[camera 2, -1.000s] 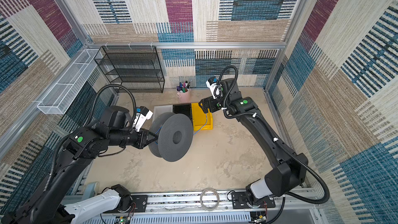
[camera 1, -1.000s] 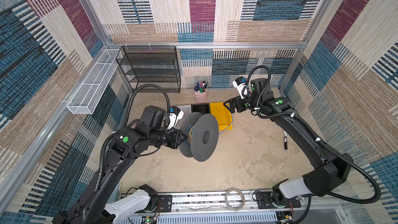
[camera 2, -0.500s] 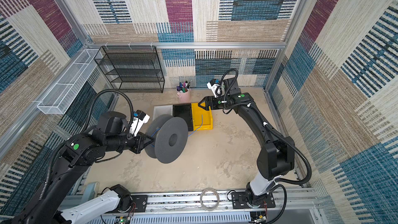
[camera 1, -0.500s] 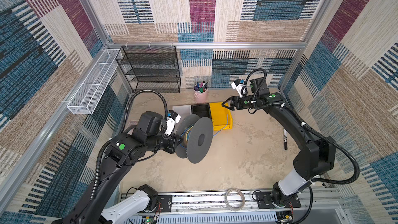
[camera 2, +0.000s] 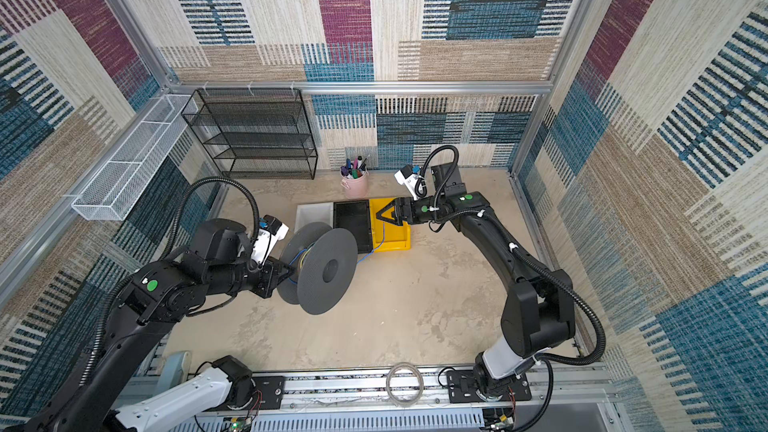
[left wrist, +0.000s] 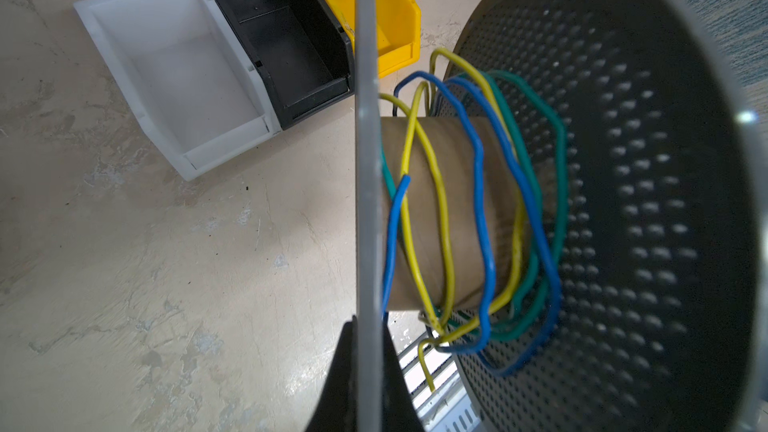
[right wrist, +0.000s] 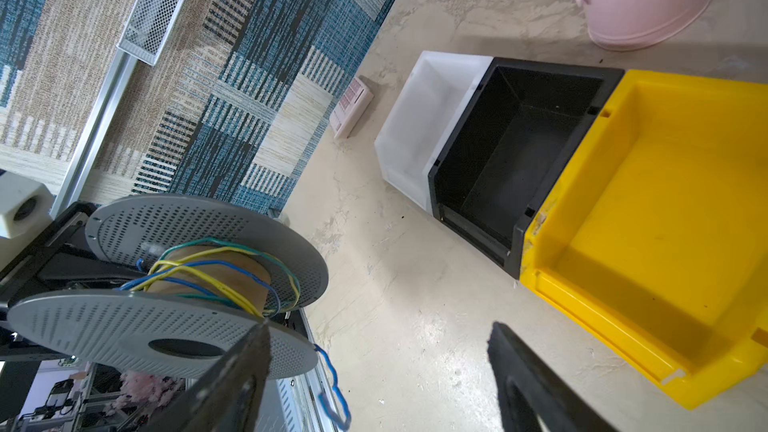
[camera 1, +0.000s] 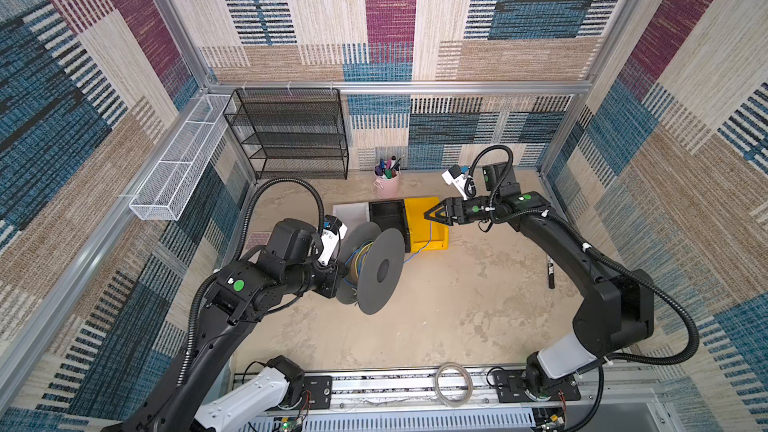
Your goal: Wrap the cables
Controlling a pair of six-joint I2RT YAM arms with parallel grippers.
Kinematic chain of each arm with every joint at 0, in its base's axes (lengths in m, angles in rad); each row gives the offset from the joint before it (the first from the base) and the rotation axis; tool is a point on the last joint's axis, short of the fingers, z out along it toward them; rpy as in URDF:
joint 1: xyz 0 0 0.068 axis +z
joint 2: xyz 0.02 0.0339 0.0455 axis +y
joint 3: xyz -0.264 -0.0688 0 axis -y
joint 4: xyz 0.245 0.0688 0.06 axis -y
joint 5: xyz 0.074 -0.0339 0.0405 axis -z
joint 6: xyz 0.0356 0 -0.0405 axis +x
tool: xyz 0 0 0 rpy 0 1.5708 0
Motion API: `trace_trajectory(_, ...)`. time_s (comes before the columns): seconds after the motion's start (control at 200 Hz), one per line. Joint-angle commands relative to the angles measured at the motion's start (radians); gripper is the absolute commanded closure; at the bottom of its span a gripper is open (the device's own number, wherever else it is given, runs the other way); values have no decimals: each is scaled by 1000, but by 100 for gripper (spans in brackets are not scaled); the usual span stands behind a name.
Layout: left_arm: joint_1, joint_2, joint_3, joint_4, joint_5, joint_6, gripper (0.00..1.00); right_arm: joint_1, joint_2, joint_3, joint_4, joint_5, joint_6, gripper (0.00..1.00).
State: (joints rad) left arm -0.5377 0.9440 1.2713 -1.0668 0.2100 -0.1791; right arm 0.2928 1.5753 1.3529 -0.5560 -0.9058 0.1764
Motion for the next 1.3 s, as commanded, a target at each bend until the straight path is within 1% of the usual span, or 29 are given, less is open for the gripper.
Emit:
trace_trajectory(0.0,1,-2,0,101,14,12,100,15,-20,-38,114,-80,40,15)
trace_trajectory(0.14,1,3,-4,100,19,7,100,35,-22,-34,110,-78,33,15)
trace_trajectory(0.29,1,9,-1,101,20,4,100,55,-23,-62,121,-75,32,22)
trace_trajectory(0.356,1,12,0,100,20,3,100,57,-24,-70,131,-69,38,28)
trace_trajectory(0.521,1,16,0,99,23,5,100,57,-24,-44,119,-29,36,51)
trace_trajectory(0.576,1,17,0,99,23,6,100,57,-22,-34,119,-18,37,54)
trace_trajectory(0.601,1,18,0,99,23,6,100,57,-19,-30,120,-19,37,56)
trace_trajectory(0.631,1,18,0,99,23,6,100,57,-16,-25,119,-24,38,60)
trace_trajectory(0.721,1,18,-2,99,19,5,100,57,2,-9,109,-54,37,75)
trace_trajectory(0.781,1,18,-3,99,17,5,100,58,12,0,92,-68,34,81)
trace_trajectory(0.826,1,18,-2,99,17,6,100,57,14,0,83,-68,32,80)
trace_trajectory(0.881,1,19,1,97,15,8,100,57,10,-1,72,-73,28,71)
trace_trajectory(0.931,1,20,2,94,13,10,100,57,3,-5,68,-79,28,64)
trace_trajectory(1.022,1,20,5,92,9,14,100,57,-16,-15,53,-66,17,56)
trace_trajectory(1.117,1,20,5,92,8,12,100,57,-31,-25,35,-49,7,50)
trace_trajectory(1.177,1,20,4,92,9,10,100,56,-37,-33,37,-56,8,51)
trace_trajectory(1.292,1,19,1,92,6,8,100,58,-42,-43,39,-65,12,61)
